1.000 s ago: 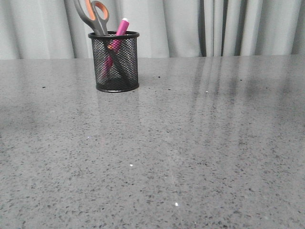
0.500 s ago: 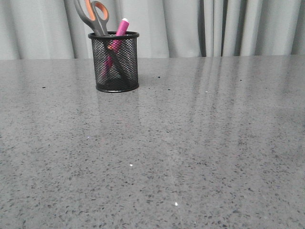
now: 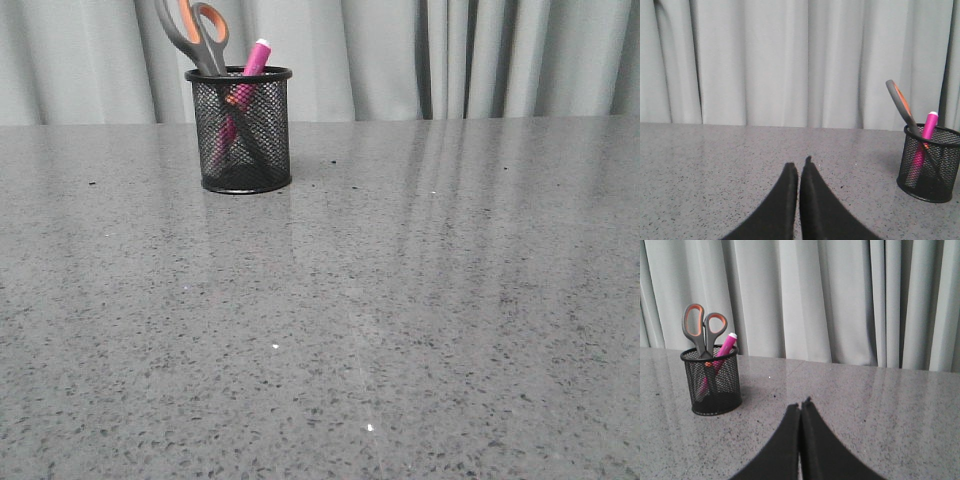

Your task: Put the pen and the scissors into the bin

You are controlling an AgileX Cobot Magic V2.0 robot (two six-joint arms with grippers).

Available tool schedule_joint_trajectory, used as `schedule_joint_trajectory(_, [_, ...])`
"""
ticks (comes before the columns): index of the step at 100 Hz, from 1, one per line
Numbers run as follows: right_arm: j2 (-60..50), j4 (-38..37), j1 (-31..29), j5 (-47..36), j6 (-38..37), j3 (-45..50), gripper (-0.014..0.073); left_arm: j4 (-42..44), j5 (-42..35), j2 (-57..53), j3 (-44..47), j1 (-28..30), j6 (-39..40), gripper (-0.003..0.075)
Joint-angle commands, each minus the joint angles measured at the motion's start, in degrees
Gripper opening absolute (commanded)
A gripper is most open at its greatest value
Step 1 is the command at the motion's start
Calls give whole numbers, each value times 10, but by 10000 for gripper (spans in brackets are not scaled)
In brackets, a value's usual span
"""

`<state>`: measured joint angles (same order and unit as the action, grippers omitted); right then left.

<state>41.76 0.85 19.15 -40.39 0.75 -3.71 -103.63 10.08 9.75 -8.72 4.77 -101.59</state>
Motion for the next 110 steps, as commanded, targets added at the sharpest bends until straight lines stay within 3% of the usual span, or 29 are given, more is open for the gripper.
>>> schedule_joint_trajectory(1, [-3, 3, -4, -50, 5, -12, -71, -23, 13, 5, -15, 1, -2, -19])
schedule_joint_trajectory(110, [-2, 3, -4, -48, 5, -12, -71, -18, -1, 0, -13, 1, -2, -19])
